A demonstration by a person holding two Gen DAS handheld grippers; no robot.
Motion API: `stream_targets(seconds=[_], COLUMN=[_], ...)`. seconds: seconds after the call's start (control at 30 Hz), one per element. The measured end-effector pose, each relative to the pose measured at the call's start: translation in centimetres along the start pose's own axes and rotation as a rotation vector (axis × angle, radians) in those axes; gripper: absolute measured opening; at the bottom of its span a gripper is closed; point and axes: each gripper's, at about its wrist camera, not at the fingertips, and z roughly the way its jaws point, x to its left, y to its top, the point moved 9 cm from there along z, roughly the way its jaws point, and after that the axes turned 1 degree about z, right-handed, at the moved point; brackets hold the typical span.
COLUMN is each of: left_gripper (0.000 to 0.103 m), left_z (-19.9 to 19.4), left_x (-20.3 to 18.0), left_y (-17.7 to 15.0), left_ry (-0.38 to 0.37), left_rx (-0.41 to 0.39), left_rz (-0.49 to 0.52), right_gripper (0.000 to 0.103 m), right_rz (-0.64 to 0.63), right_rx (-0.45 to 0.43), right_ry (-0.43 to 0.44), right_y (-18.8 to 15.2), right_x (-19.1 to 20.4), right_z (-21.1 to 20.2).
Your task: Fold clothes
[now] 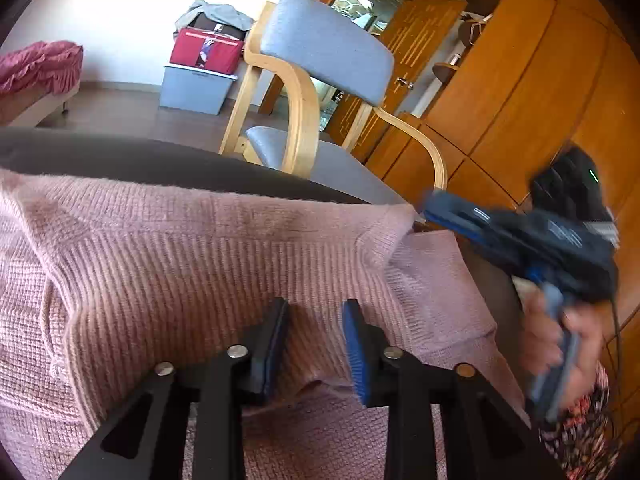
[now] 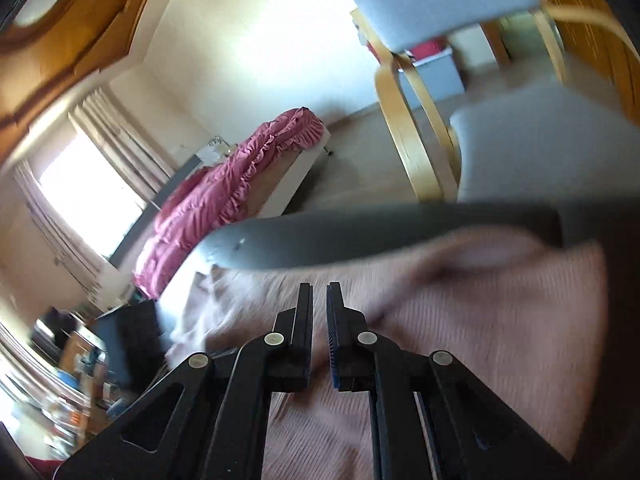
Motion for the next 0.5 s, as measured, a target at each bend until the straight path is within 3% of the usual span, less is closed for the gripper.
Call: stream_targets(seconds=[0.13, 0.2, 0.5], left_gripper=[0.031, 0.03, 0.03], left_z=[0.1, 0.3, 0.5], left_x=[0.0, -0.1, 0.0], left_y=[0.2, 0.3, 0.5], left_ry=[-0.014, -0.011, -0.023], left_rx=[0.0, 0.002, 0.002], left_rz=[-0.013, -0.006, -0.008], right_gripper=[0.007, 0.0, 0.0], right_rz=[0.039, 0.071, 0.209], right_rx=[0.067, 0.065, -0.1], right_ry=[-0.161, -0.219, -0.216], right_y=[0.4, 0.6, 2.2], right_x=[-4.5, -6.6, -9.2], right_z=[3.4, 4.0, 1.1])
